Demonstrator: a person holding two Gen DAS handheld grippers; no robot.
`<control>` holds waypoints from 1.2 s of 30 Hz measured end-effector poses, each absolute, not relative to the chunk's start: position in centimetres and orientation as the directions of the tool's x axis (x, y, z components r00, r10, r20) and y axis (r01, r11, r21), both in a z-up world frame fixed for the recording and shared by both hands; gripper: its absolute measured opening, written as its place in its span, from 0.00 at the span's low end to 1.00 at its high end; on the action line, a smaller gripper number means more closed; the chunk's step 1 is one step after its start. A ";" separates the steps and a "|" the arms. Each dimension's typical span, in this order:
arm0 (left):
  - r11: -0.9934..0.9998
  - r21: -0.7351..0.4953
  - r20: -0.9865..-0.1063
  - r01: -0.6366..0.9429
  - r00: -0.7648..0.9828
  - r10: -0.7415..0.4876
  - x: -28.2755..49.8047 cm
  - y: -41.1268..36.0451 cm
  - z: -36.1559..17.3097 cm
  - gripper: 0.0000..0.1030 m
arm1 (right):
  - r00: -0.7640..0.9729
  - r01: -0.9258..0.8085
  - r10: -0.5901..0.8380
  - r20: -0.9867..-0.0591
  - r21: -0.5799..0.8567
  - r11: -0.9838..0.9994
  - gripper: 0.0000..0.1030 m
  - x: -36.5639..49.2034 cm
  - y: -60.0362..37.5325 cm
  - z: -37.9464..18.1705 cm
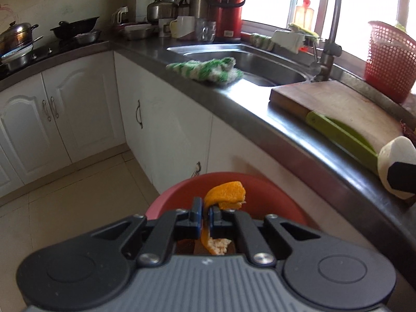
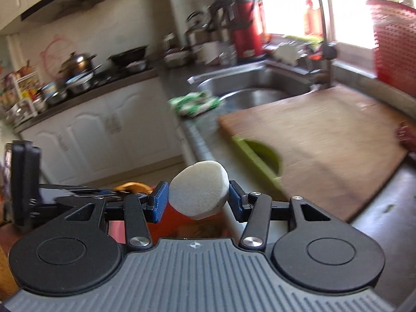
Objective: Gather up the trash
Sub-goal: 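Carry peel and radish slice over the red bin and open both tools to drop them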
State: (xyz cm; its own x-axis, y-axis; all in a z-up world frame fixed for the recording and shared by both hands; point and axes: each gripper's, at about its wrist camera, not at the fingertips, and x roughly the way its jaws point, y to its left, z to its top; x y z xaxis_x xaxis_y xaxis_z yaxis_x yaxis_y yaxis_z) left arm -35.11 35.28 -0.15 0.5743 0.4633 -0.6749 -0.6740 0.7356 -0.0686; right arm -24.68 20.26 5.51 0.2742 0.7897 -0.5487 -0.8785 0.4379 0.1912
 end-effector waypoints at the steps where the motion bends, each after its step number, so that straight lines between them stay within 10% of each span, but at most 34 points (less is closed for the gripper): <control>1: 0.732 -0.068 -0.680 -0.678 0.569 0.463 -35.2 35.5 -0.4 0.02 | 0.258 -0.882 0.789 -0.558 0.196 0.428 0.60 -24.9 20.8 5.2; 29: 0.758 -0.004 -0.754 -0.653 0.499 0.426 -32.9 36.9 -4.2 0.03 | 0.149 -0.917 0.703 -0.696 0.169 0.362 0.62 -25.8 25.6 2.2; 36: 0.764 0.000 -0.761 -0.645 0.495 0.418 -32.4 37.2 -4.2 0.45 | 0.180 -0.914 0.713 -0.678 0.152 0.376 0.77 -25.7 25.5 2.6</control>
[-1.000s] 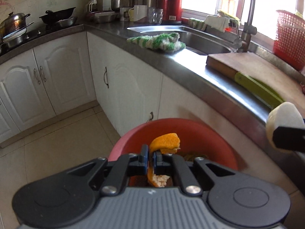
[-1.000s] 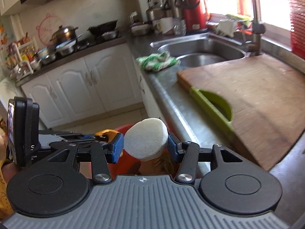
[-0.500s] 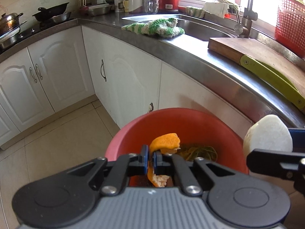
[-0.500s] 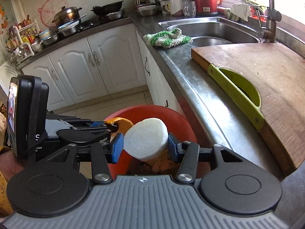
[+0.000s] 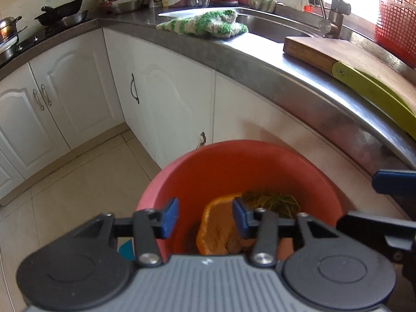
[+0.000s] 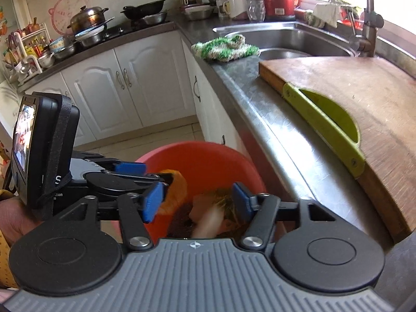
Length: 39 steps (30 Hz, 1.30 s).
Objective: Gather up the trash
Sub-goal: 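Carry peel and radish slice over the red bin and open both tools to drop them, then move both open tools back to the trash heap on the counter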
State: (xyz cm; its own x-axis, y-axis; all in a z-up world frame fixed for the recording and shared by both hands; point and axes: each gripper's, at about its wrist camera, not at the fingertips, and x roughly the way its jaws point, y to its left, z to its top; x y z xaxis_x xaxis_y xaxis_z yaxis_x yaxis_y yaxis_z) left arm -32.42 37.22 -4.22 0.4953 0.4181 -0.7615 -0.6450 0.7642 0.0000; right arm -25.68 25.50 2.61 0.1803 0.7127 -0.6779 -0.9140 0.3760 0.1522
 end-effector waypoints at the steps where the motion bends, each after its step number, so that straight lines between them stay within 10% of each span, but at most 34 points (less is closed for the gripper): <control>1: 0.767 -0.001 -0.762 -0.642 0.497 0.415 -32.4 37.2 -4.1 0.50 | 0.187 -0.914 0.715 -0.673 0.148 0.379 0.77 -25.7 25.4 2.7; 8: 0.768 -0.040 -0.733 -0.639 0.542 0.412 -33.0 37.9 -2.1 0.76 | 0.254 -0.908 0.739 -0.624 0.110 0.405 0.82 -25.8 24.0 4.1; 39: 0.903 -0.093 -0.626 -0.420 0.730 0.275 -28.1 31.7 5.2 0.82 | 0.638 -0.629 0.626 -0.448 0.165 0.760 0.95 -20.3 12.4 6.4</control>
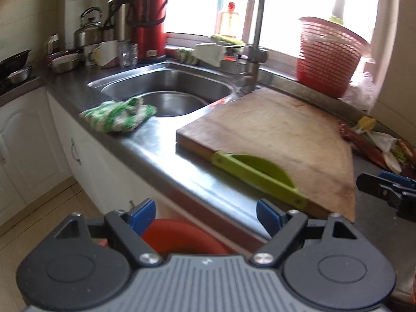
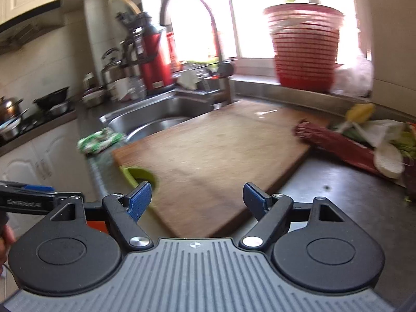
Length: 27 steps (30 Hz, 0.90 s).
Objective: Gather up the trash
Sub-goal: 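Move both open tools back to the trash heap on the counter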
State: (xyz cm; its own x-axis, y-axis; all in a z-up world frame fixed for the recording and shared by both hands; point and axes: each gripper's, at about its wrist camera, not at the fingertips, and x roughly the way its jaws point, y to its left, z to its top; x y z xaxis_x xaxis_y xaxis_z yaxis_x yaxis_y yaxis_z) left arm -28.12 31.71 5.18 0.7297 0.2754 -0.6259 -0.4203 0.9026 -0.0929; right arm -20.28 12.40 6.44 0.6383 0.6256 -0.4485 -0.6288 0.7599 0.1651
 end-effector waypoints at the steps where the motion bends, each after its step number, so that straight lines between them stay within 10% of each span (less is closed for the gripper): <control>1: 0.906 -0.094 -0.624 -0.412 0.733 0.269 -28.0 31.4 5.3 0.82 | 0.651 -0.614 0.615 -0.445 0.168 0.771 0.95 -20.0 11.8 6.4; 27: 0.980 -0.066 -0.608 -0.189 0.786 0.111 -22.5 22.3 8.5 0.82 | 0.894 -0.179 0.261 -0.365 0.243 0.953 0.95 -11.8 -5.7 4.5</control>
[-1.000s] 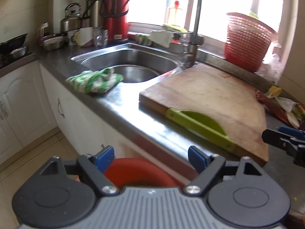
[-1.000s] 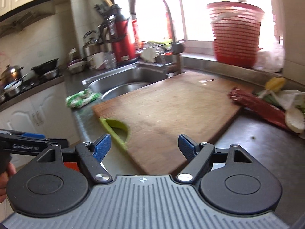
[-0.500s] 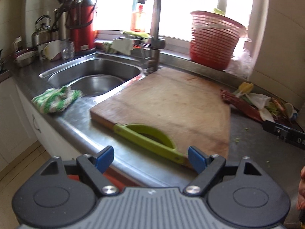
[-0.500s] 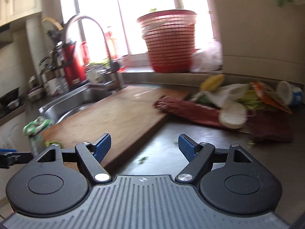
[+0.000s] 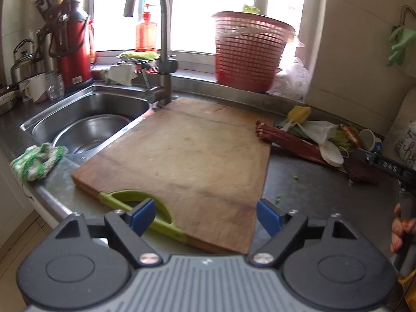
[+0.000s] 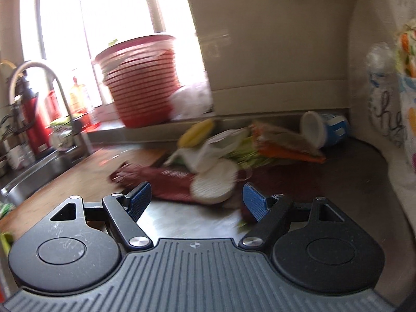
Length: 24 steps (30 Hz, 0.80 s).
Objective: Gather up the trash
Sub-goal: 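Move both open tools back to the trash heap on the counter, then grasp the yellow sponge with the left tool while the right tool grasps the blue-white yogurt cup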
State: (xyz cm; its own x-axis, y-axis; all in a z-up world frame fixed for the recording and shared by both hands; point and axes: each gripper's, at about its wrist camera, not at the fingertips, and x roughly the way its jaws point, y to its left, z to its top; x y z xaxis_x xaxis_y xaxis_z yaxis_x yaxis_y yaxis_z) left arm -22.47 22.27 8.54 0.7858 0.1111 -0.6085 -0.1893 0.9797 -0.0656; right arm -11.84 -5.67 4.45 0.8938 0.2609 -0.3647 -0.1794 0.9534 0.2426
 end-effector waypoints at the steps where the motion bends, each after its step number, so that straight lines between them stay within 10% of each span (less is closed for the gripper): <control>1: 0.981 -0.063 -0.608 -0.184 0.786 0.108 -22.2 21.9 8.6 0.82 | 0.903 -0.153 0.235 -0.359 0.242 0.958 0.95 -11.3 -6.3 4.3; 8: 0.988 -0.066 -0.611 -0.142 0.788 0.072 -20.7 19.5 9.0 0.82 | 0.950 0.059 -0.002 -0.312 0.174 0.983 0.93 -8.2 -9.5 4.5; 13: 0.992 -0.077 -0.604 -0.099 0.796 0.032 -19.5 17.8 9.1 0.82 | 0.939 0.230 -0.178 -0.294 0.153 0.961 0.63 -4.7 -11.8 4.7; 24: 0.996 -0.087 -0.585 -0.014 0.810 -0.040 -15.2 13.8 9.5 0.82 | 0.882 0.318 -0.256 -0.395 0.099 0.943 0.45 3.6 -14.1 2.1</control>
State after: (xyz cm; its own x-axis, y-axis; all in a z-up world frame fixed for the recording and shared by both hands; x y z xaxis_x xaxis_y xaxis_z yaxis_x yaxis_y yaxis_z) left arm -15.20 13.79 9.51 0.8101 -0.0395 -0.5850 -0.0141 0.9961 -0.0869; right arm 3.58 -14.10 2.11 0.8820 -0.2561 -0.3955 0.3182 0.9428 0.0992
